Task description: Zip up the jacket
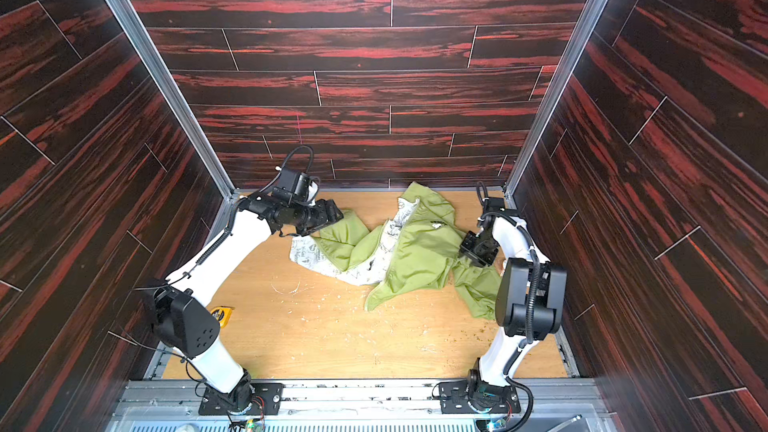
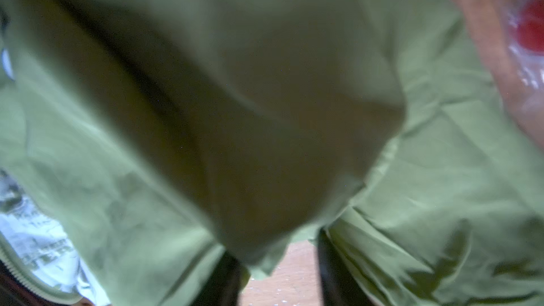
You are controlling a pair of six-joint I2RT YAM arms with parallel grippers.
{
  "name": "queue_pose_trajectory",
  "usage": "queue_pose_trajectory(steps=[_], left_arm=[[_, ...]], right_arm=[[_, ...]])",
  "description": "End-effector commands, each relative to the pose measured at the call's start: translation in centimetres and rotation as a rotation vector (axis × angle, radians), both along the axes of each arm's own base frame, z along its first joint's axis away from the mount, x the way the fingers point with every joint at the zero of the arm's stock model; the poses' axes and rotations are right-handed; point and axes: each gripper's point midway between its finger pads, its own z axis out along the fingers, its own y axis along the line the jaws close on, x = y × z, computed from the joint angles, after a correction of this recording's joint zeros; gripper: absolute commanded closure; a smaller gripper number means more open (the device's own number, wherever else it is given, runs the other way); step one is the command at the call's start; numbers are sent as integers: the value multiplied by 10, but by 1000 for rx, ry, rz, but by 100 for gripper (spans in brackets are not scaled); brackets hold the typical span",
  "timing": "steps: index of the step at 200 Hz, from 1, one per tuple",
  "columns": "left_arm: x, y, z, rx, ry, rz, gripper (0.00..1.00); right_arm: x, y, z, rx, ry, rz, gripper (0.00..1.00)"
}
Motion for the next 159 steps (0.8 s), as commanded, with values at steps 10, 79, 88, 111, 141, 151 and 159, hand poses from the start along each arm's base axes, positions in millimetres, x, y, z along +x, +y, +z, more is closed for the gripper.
queue_pose_trajectory(steps=[10,79,88,111,141,151,159], left_arm=[[19,6,-47,89,79,-33,18],[40,26,-126,159,242,-47,16],[40,37,-129,160,257,-6,17],[39,74,-125,158,243,123,16],[26,120,-127,162,256,271,16],[21,132,-132,153,267,310,16],[16,141,-138,143,283,338,16]], right_arm=[[14,9,69,10,-214,12,39],[46,78,119,43,-337,135,37],[54,98,118,87,-339,160,37],[74,142,113,178,-322,212,38],[102,189,97,253,-292,260,36],[110,199,87,263,-265,270,36],[118,207,78,276,-241,277,36]])
